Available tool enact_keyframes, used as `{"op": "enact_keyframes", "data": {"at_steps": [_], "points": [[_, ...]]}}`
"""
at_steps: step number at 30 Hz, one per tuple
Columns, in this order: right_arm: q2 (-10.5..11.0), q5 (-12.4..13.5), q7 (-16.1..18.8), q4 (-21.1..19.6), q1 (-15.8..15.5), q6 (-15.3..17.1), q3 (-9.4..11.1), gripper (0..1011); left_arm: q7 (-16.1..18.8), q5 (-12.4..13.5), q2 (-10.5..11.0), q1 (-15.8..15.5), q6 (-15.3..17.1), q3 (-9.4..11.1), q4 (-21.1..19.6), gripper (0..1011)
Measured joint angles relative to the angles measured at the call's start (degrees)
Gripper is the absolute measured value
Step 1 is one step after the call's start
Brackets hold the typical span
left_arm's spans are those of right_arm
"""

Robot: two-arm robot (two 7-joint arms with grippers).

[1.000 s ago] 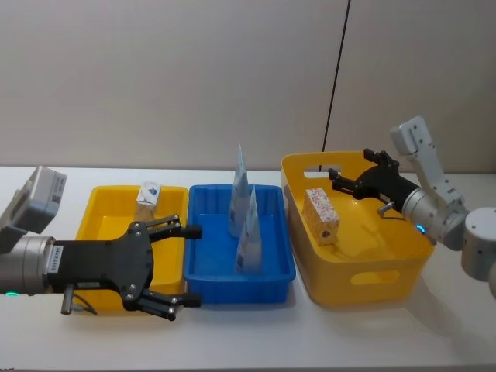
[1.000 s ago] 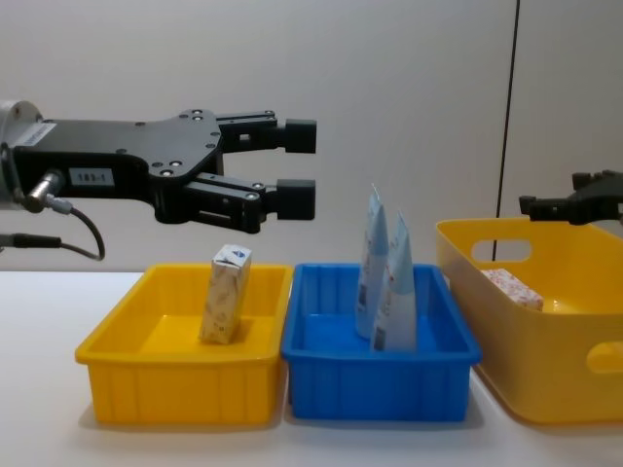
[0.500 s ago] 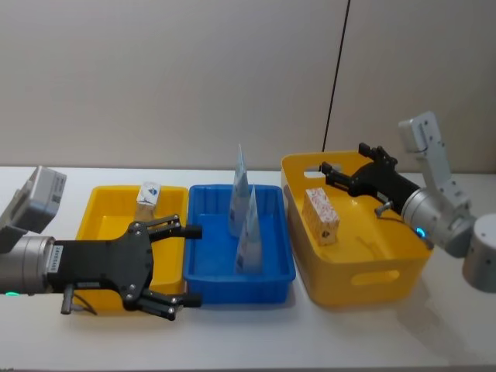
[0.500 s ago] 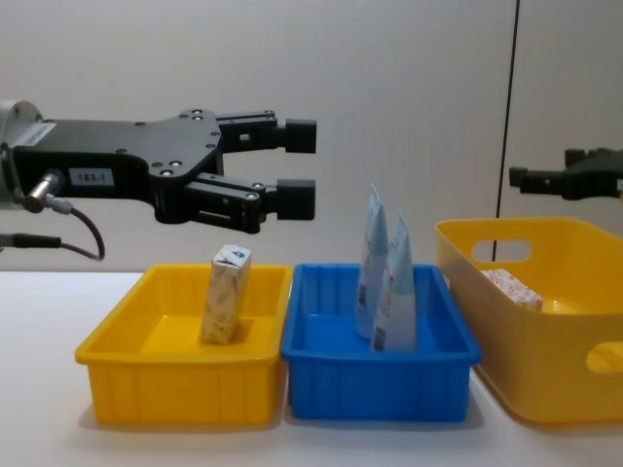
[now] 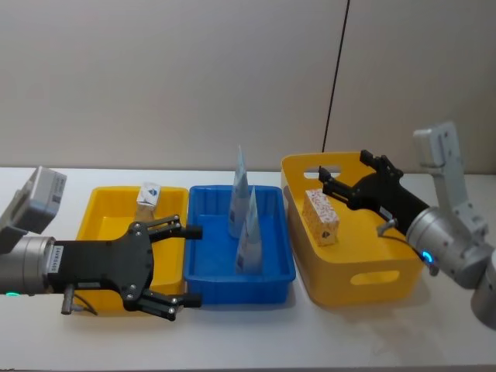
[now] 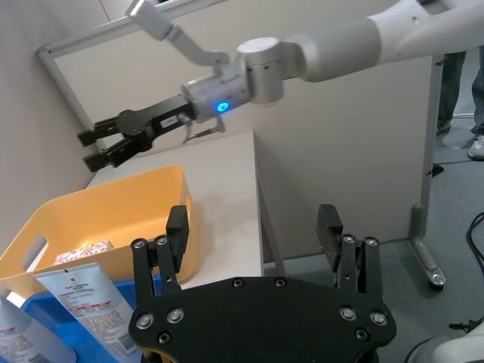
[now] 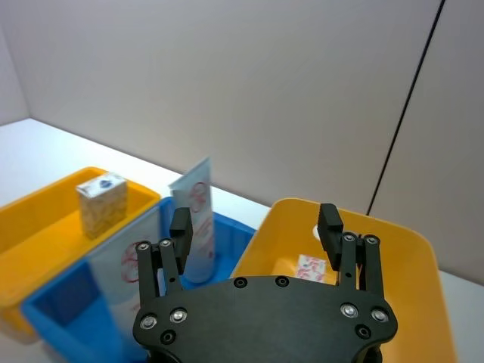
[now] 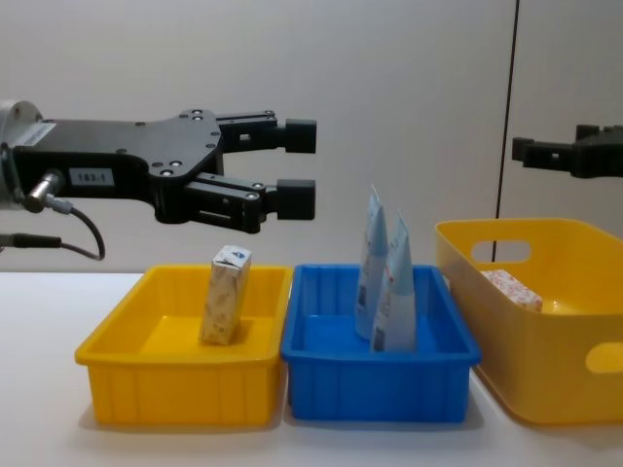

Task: Bimanual collaborative sorting of washing and personal care products

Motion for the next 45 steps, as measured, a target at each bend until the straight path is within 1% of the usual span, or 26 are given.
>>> {"op": "enact_keyframes", "data": {"at_steps": [3, 5, 6, 7, 11, 16, 20, 25, 26, 30, 35, 45], "points": [[0.79, 0.28, -2.42, -6.36, -4.21, 1.77, 0.79, 1004, 0.0, 0.0, -0.01, 0.0, 0.0, 0.0, 0.0, 1001], [1.04, 0.31, -3.48, -8.97, -6.01, 2.51, 1.04, 1004, 0.0, 0.0, 0.0, 0.0, 0.0, 0.01, 0.0, 1001], [1.2, 0.31, -4.47, -10.98, -7.39, 3.11, 1.19, 1004, 0.0, 0.0, -0.01, 0.0, 0.0, 0.0, 0.0, 1002], [1.2, 0.31, -4.47, -10.98, -7.39, 3.11, 1.19, 1004, 0.0, 0.0, -0.01, 0.0, 0.0, 0.01, 0.0, 1001], [1.37, -0.28, -7.87, -17.18, -11.93, 5.17, 1.36, 1004, 0.0, 0.0, -0.01, 0.0, 0.0, 0.0, 0.0, 1002], [1.07, -1.19, -10.25, -20.28, -14.33, 6.39, 1.19, 1004, 0.0, 0.0, -0.01, 0.0, 0.0, 0.0, 0.0, 1001], [0.39, -2.42, -12.85, -22.55, -16.29, 7.58, 0.71, 1004, 0.0, 0.0, -0.01, 0.0, 0.0, 0.01, 0.0, 1001], [-0.79, -3.97, -15.25, -23.62, -17.51, 8.65, -0.02, 1004, 0.0, 0.0, -0.01, 0.0, 0.0, 0.01, 0.0, 1001], [-0.79, -3.97, -15.25, -23.62, -17.51, 8.65, -0.02, 1004, 0.0, 0.0, -0.01, 0.0, 0.0, 0.0, 0.0, 1002], [-2.01, -5.11, -16.71, -23.52, -17.74, 9.36, -0.82, 1004, 0.0, 0.0, -0.01, 0.0, 0.0, 0.0, 0.0, 1001], [-3.21, -6.25, -17.58, -22.59, -17.48, 9.9, -1.76, 1004, 0.0, 0.0, -0.01, 0.0, 0.0, 0.01, 0.0, 1002], [-6.38, -8.94, -18.49, -18.0, -14.95, 10.37, -4.03, 1004, 0.0, 0.0, -0.01, 0.0, 0.0, 0.01, 0.0, 1002]]}}
